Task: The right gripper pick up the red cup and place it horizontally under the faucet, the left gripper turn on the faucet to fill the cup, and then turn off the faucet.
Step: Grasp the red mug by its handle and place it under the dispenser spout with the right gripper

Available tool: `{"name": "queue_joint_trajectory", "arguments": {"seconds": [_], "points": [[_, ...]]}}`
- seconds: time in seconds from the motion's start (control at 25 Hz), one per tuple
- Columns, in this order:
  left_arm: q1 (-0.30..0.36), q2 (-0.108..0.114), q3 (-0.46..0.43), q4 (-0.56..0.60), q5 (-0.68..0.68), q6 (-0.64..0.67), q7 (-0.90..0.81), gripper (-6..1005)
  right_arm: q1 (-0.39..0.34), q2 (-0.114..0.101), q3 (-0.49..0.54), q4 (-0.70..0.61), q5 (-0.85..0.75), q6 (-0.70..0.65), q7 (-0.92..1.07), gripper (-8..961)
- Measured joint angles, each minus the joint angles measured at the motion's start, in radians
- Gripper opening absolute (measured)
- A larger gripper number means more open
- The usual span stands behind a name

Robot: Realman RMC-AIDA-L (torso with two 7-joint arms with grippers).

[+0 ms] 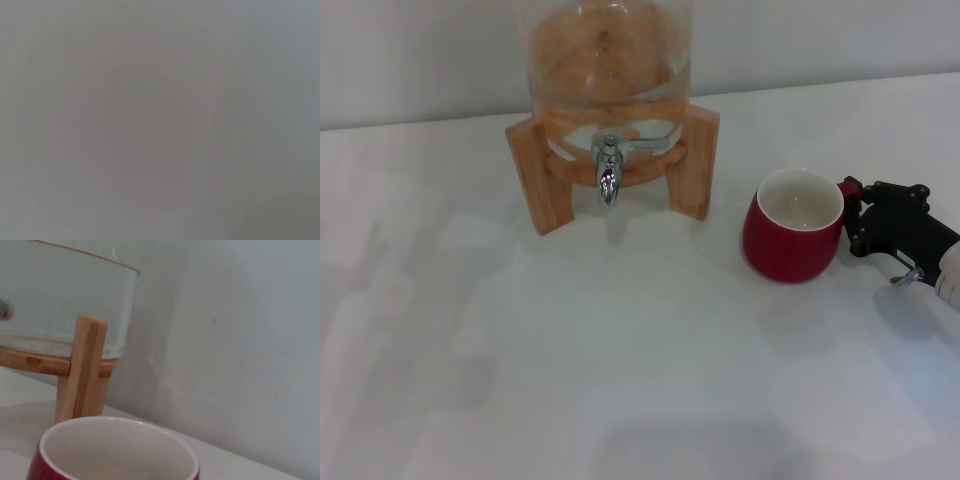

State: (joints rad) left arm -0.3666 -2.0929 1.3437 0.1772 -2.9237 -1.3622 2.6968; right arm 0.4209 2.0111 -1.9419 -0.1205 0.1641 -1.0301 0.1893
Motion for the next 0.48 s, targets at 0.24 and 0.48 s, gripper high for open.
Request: {"name": "queue_joint_trajectory", "arguments": {"seconds": [0.24, 0.48], "points": [[0.000, 0.001, 0.000, 0.002, 0.000, 0.000, 0.000, 819, -0.001, 0.000, 0.000, -0.001, 0.000, -0.003, -0.001, 82], [-0.002, 0.001, 0.000, 0.000, 0.000, 0.000, 0.000, 819, -0.009, 0.000, 0.000, -0.002, 0.000, -0.029, 0.005, 82]]}}
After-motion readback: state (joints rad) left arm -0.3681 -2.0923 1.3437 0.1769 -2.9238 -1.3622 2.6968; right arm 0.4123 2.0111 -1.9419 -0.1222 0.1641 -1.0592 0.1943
